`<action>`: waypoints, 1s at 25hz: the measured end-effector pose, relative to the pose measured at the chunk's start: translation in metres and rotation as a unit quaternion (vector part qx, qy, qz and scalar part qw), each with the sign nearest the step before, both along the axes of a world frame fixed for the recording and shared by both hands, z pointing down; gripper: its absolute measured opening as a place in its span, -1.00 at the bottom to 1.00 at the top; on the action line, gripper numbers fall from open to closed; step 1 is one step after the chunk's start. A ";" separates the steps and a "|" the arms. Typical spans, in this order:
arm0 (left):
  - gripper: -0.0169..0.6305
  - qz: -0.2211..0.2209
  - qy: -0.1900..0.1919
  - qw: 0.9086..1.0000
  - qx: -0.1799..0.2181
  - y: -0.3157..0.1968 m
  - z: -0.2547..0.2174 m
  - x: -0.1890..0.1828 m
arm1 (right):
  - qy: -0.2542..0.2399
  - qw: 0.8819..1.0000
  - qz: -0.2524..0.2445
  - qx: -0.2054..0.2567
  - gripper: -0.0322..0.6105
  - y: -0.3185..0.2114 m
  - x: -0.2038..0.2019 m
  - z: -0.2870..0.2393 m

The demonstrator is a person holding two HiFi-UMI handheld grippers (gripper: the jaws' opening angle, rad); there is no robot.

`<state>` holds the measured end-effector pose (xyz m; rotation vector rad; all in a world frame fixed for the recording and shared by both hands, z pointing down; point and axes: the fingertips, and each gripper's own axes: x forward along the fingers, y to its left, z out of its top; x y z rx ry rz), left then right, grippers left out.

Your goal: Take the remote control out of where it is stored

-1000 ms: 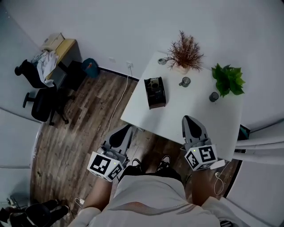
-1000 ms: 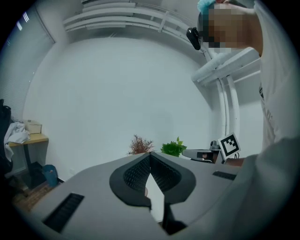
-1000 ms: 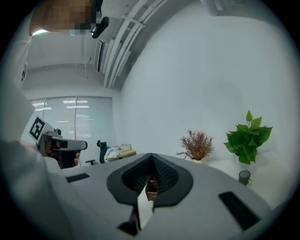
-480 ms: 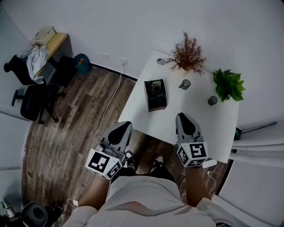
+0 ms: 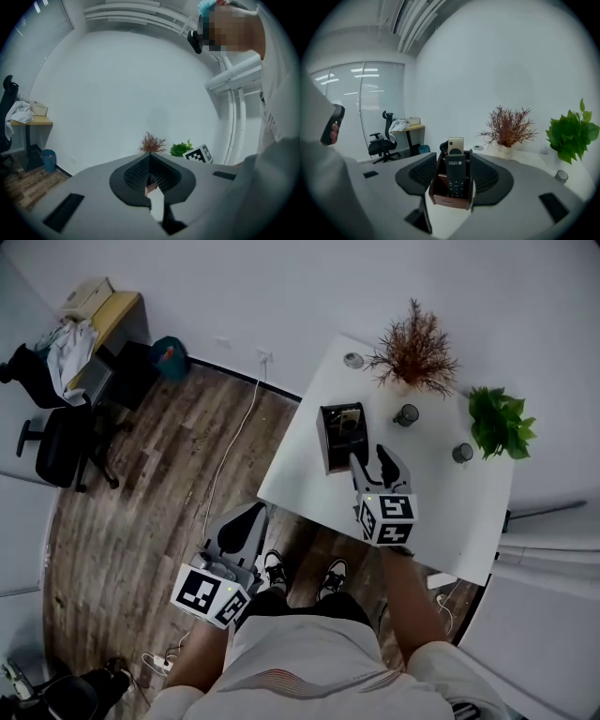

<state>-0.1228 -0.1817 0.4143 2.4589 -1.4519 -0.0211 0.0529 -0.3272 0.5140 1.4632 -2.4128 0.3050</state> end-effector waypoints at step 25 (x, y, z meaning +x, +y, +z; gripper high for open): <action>-0.92 0.001 -0.004 1.000 -0.016 -0.008 0.013 -0.002 | -0.054 0.996 0.010 0.071 -0.32 -0.007 0.005 -0.047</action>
